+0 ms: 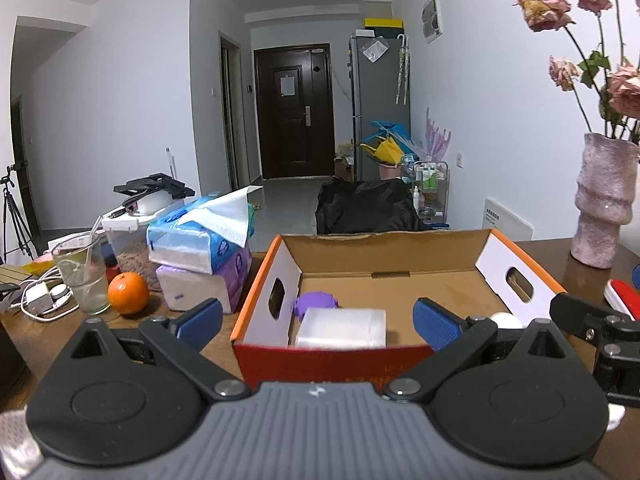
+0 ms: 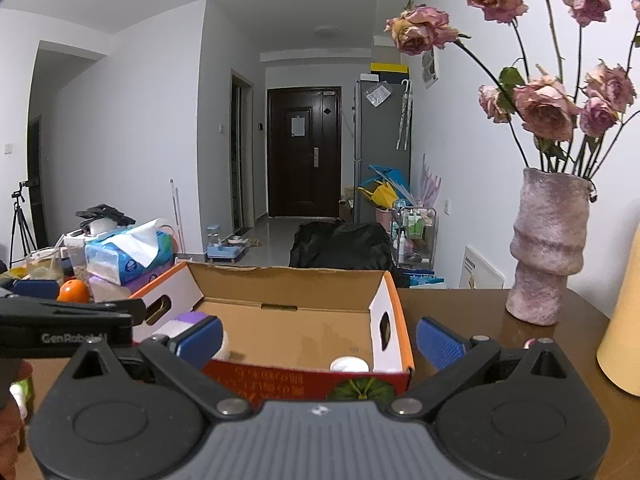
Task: Organize rigid objects
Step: 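Withdraw both tools from the cardboard box back over the table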
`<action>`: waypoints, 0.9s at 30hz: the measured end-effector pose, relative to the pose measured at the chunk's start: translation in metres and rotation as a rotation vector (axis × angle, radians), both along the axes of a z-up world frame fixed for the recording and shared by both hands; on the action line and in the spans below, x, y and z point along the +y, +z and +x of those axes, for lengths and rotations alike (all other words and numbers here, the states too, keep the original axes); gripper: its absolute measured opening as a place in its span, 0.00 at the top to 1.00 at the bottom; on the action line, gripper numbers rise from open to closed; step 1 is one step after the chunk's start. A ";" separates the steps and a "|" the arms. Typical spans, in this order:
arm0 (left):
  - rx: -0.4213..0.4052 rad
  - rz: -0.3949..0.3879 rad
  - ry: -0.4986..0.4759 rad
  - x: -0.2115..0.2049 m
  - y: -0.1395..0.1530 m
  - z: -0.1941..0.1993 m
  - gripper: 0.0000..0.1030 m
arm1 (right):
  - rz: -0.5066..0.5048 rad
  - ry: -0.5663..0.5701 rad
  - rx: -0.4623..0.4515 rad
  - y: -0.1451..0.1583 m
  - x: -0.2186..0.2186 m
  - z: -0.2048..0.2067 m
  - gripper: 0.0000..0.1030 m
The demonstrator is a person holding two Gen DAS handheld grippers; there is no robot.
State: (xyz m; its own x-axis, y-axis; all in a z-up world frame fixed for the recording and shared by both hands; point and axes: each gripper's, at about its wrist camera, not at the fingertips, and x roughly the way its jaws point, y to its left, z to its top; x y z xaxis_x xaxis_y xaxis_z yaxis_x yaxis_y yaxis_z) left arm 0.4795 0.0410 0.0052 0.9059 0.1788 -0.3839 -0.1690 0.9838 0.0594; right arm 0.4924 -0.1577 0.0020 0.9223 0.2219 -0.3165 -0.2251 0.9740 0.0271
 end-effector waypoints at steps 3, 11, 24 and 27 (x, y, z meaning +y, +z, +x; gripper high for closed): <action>0.007 0.001 -0.011 -0.001 -0.001 -0.015 0.00 | 0.001 0.002 0.007 -0.001 -0.003 -0.014 0.00; 0.024 -0.006 -0.044 -0.005 -0.003 -0.051 0.00 | 0.006 -0.004 0.026 -0.006 -0.011 -0.050 0.00; 0.060 -0.015 -0.101 -0.005 -0.009 -0.109 0.00 | -0.032 -0.008 0.063 -0.014 -0.021 -0.111 0.00; 0.075 -0.012 -0.117 -0.005 -0.013 -0.119 0.00 | -0.045 -0.012 0.077 -0.018 -0.024 -0.123 0.00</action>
